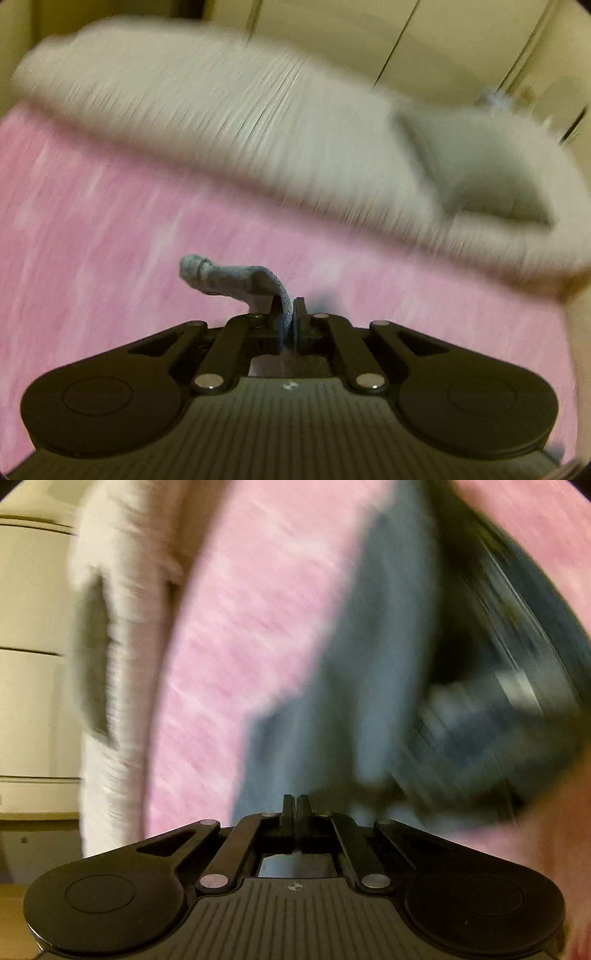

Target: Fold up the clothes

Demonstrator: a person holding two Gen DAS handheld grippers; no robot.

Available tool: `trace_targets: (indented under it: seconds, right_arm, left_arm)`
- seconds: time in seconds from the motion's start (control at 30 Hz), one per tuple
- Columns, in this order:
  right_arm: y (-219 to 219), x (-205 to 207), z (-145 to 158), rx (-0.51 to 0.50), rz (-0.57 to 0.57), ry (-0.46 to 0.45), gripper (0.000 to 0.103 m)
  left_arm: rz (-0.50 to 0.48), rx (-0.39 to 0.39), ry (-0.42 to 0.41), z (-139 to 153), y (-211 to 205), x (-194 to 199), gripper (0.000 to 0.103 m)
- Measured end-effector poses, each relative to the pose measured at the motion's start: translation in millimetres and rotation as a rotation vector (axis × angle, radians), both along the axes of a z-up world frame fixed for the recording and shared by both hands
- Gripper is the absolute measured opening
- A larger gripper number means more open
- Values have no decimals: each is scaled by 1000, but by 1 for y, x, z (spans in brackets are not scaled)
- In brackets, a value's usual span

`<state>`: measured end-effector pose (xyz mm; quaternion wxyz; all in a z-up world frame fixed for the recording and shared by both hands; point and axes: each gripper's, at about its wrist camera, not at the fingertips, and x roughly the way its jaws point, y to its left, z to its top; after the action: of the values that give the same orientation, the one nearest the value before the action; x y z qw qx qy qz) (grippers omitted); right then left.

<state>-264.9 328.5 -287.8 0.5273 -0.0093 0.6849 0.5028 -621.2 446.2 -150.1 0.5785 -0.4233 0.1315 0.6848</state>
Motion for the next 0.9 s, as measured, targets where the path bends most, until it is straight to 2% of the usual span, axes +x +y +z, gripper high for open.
trace_targets:
  seconds: [0.07, 0.17, 0.2, 0.27, 0.33, 0.4, 0.43, 0.47, 0.53, 0.6, 0.67, 0.7, 0.73, 0.8, 0.9]
  right_arm:
    - [18, 8, 21, 79, -13, -2, 0]
    - [31, 22, 40, 117, -39, -26, 3]
    - [36, 26, 46, 129, -48, -35, 8]
    - [27, 34, 49, 120, -30, -74, 21]
    - [11, 38, 43, 74, -31, -75, 37]
    - [-10, 42, 34, 14, -37, -51, 44]
    - [-22, 47, 27, -18, -77, -26, 47]
    - [-34, 52, 21, -49, -117, 0, 49]
    - [-59, 63, 9, -113, -197, 51, 56]
    - [-84, 73, -3, -177, -276, 102, 59]
    - [-108, 83, -15, -240, -356, 153, 61]
    - [-121, 88, -21, -272, -396, 179, 62]
    - [-133, 93, -27, -304, -435, 204, 62]
    - [-132, 94, -32, -272, -477, 223, 64]
    - [-134, 94, -42, -231, -556, 268, 67]
  left_arm:
    - [6, 104, 20, 31, 52, 10, 5]
    - [26, 211, 71, 68, 116, 30, 15]
    - [20, 194, 104, 69, 124, 38, 29]
    - [-25, 133, 149, 54, 125, 52, 36]
    - [-89, -5, 138, 11, 111, 60, 36]
    - [-113, -171, 69, -44, 86, 58, 36]
    - [-105, -249, 16, -71, 69, 54, 36]
    - [-90, -330, -39, -99, 51, 51, 36]
    - [1, -483, -150, -150, 11, 45, 32]
    - [110, -578, -284, -191, -28, 39, 32]
    - [200, -590, -392, -214, -53, 36, 32]
    - [246, -572, -428, -222, -62, 35, 33]
    - [278, -546, -432, -228, -64, 35, 33]
    - [336, -498, -439, -238, -68, 35, 34]
    - [339, -482, -415, -250, -60, 38, 38]
